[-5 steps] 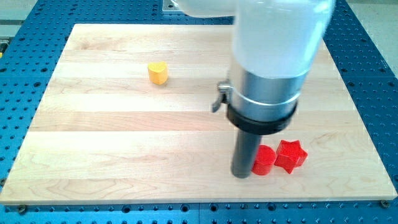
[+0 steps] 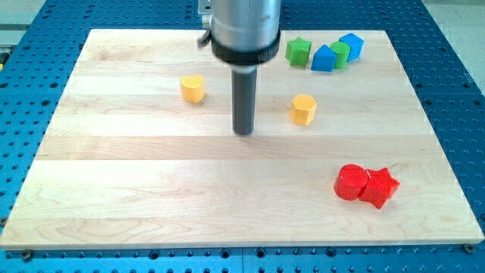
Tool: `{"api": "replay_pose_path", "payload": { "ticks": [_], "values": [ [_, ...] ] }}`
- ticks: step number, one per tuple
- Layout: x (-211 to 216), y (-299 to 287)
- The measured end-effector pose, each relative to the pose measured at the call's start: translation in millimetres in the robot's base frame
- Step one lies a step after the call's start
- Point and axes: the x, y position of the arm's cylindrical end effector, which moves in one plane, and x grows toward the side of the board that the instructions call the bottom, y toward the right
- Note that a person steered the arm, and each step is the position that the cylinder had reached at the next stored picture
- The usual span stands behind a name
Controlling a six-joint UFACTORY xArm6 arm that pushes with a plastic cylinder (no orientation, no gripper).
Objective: Move the yellow blocks into the red blocks
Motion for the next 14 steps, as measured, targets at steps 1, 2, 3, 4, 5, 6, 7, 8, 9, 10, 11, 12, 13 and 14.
{"api": "replay_pose_path", "payload": {
  "ticks": [1,2,3,4,5,6,7,8,9,10,11,12,13,14],
  "values": [
    [-23.4,68.4],
    [30.2,105.5],
    [55.3,123.0],
    [-3.2,123.6],
    [16.1,168.9],
    [83.1,172.4],
    [51.8,171.4],
    [28.1,68.0],
    [7.0,-66.6],
    [-55.3,-117.1],
    [-73.2,-86.9],
    [-106.8,-116.4],
    [-117.9,-79.3],
    [-44.0,6.5]
  ]
}}
